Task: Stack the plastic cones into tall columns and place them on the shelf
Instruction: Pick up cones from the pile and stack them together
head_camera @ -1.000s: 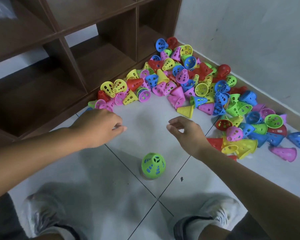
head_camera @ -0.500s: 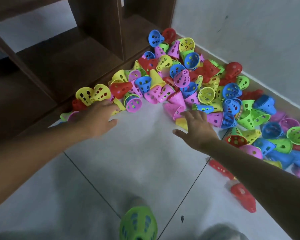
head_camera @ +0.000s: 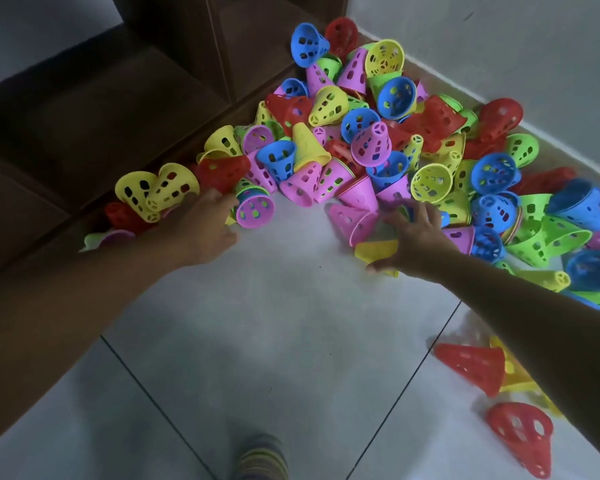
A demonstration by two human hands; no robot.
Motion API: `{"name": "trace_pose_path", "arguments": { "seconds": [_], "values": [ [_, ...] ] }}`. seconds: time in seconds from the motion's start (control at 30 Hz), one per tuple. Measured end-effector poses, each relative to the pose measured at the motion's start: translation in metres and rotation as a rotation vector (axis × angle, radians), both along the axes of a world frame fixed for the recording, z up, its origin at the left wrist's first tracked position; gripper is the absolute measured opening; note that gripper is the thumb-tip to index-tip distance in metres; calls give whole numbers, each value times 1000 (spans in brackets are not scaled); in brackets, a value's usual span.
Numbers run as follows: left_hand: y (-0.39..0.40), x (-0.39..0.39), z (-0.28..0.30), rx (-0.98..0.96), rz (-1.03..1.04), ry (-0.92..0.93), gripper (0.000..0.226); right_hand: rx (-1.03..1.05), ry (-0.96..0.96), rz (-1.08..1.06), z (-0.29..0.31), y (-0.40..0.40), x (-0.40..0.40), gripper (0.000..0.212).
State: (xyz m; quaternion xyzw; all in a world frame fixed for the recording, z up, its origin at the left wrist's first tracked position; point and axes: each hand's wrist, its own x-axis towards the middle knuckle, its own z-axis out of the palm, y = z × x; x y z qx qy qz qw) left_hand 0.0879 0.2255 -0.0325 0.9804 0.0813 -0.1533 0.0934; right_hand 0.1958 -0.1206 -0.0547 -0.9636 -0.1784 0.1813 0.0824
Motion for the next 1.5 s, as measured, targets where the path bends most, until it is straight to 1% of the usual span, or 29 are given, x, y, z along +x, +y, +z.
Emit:
{"name": "trace_pose_path", "arguments": {
  "seconds": [0.13,0.23,0.33,0.4,0.47,0.53,0.67,0.77,0.87,0.93,1.07,1.17,1.27,1.37,1.47,1.5],
  "values": [
    [6,-4,-10,45,-30,-20,46,-29,29,-21,-10,-3,-1,106],
    [11,-11,-18,52,-47,-40,37,-41,70,-44,-11,-8,-9,97],
    [12,-23,-22,-7,-18,-58,16,-19,60,-41,-10,-14,-22,91],
    [9,-32,-21,-30,-21,-32,11,-12,51,-26,-9,-16,-32,89],
    [6,-41,-16,-81,-63,-67,8,-5,25,-2,-7,-15,-43,90],
    [4,-49,-6,-124,-64,-100,11,-1,-1,18,-1,-13,-53,92],
    [7,-57,17,-128,-85,-112,19,23,-22,38,20,-5,-68,91],
    [8,-58,44,-151,-87,-104,21,66,-24,50,45,4,-75,90],
    [6,-61,78,-137,-64,-70,26,147,-38,44,77,13,-85,90],
    [3,-64,103,-132,-88,-71,28,189,-47,50,100,19,-93,90],
    [-6,-74,145,-199,-105,-126,30,222,-76,84,143,24,-114,91],
    [-16,-90,170,-246,-90,-177,29,229,-78,94,176,26,-135,86],
    [-30,-113,192,-352,-64,-199,26,259,-71,95,205,26,-155,84],
    [-47,-144,207,-488,-34,-183,21,271,-70,85,225,23,-178,83],
    [-59,-177,214,-695,72,-194,20,274,-51,52,242,13,-207,83],
    [-63,-187,217,-735,100,-205,21,275,-47,37,247,8,-216,83]
  ]
}}
